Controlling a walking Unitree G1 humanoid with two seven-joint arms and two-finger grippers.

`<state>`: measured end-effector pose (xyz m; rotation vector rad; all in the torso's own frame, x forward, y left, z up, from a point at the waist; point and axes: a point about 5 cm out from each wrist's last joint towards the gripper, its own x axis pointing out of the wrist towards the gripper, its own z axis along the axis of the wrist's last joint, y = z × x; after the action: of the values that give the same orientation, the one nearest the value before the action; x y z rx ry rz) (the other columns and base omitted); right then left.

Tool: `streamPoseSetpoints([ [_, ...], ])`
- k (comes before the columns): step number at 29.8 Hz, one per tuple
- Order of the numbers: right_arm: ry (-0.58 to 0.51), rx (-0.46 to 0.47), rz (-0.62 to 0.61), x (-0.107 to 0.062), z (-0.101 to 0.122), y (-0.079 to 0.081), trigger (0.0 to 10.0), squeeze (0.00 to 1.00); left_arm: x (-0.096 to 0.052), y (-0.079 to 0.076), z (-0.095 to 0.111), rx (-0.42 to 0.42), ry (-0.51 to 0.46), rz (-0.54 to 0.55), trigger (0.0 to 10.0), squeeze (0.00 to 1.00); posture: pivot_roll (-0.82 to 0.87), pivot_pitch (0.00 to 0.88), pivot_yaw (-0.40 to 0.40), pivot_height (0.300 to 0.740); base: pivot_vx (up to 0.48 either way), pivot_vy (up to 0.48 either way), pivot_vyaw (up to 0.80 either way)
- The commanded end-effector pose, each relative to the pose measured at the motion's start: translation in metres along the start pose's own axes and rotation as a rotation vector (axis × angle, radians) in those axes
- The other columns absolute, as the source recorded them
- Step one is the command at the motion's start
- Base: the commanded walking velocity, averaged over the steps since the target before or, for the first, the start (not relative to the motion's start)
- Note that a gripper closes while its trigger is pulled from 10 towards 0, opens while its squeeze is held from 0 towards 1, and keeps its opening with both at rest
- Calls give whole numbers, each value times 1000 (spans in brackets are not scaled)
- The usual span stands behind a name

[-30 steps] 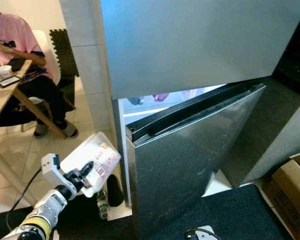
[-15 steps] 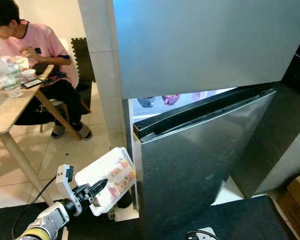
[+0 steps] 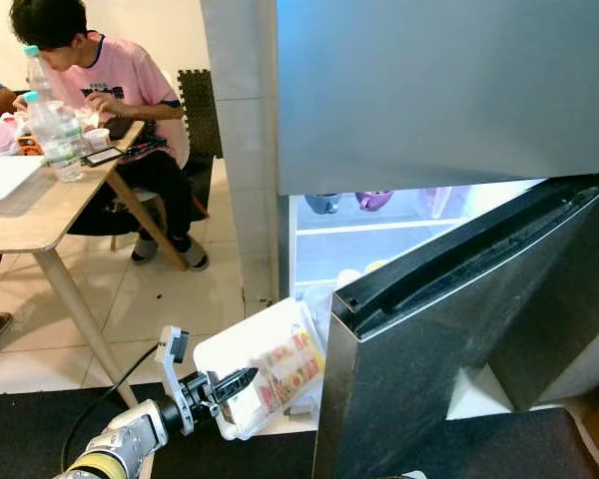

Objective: Restocking fridge

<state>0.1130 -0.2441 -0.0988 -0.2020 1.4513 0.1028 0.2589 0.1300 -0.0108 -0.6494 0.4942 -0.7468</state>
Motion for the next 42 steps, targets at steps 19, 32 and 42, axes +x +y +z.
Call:
streamPoseSetpoints([
  [19,67,16,-7,0,-7,0,10000,0,-121,43,-110,-181,260,793,10000,0,-6,0,42,740,0,0,-750],
  [32,60,21,0,1,-13,2,10000,0,-119,41,-117,-144,289,836,10000,0,-3,0,38,740,0,0,-749],
  [42,18,71,11,3,-15,5,10000,0,-116,43,-112,-100,298,848,10000,0,-4,0,42,740,0,0,-656],
])
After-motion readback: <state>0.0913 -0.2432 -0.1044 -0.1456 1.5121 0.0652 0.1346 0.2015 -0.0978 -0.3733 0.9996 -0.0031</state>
